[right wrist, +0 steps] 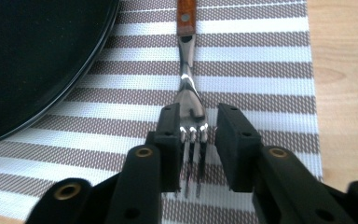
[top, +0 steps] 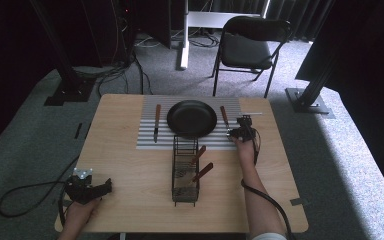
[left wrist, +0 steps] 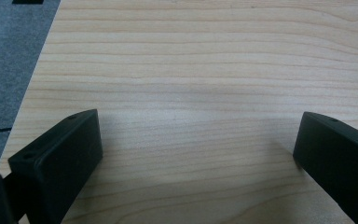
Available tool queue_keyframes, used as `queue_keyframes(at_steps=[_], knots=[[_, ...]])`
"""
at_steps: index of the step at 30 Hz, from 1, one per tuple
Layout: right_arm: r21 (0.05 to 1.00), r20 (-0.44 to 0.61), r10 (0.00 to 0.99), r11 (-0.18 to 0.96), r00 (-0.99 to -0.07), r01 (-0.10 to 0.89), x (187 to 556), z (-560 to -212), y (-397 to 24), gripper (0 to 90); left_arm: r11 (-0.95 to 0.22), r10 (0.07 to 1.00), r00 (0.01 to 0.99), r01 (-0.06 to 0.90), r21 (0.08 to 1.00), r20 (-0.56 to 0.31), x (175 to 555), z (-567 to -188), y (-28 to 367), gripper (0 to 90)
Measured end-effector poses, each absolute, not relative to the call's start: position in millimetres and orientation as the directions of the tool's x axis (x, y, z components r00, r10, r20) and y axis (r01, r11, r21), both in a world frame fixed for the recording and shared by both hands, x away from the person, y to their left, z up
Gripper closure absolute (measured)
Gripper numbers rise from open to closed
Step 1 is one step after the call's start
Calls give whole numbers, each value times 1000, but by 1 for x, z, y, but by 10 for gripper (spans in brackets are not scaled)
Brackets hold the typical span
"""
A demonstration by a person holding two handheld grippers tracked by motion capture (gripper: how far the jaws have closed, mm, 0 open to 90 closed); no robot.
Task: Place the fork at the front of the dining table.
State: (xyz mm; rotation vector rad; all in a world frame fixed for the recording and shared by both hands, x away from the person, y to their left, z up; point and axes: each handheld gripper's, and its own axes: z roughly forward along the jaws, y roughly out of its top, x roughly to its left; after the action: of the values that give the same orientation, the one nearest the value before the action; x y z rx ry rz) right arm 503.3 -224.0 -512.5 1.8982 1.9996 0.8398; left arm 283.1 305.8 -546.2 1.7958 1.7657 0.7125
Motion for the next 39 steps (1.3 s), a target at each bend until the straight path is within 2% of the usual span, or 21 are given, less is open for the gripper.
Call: queue_keyframes(at_steps=[3,6,8,25,30,32,37,39], knots=[[570,218,970,-36,-108,821,498,-512,-229,649,-17,1000,13,727,686,11,283,-546,306,10],[563,265,958,-59,-112,824,488,-514,-234,517,-17,1000,13,727,686,11,283,-546,306,10],[556,279,952,-53,-127,830,483,-515,-234,489,-17,1000,13,727,686,11,283,-546,306,10],[558,307,923,24,-233,830,470,-523,-217,484,-17,1000,13,727,686,11,283,-546,306,10],[584,300,930,-1,-215,812,464,-522,-222,288,-17,1000,13,727,686,11,283,-546,306,10],[592,283,935,4,-213,806,460,-522,-222,255,-17,1000,13,727,686,11,283,-546,306,10],[619,242,931,69,-273,782,451,-525,-224,137,-17,1000,13,727,686,11,283,-546,306,10],[638,231,931,74,-283,766,446,-525,-226,139,-17,1000,13,727,686,11,283,-546,306,10]])
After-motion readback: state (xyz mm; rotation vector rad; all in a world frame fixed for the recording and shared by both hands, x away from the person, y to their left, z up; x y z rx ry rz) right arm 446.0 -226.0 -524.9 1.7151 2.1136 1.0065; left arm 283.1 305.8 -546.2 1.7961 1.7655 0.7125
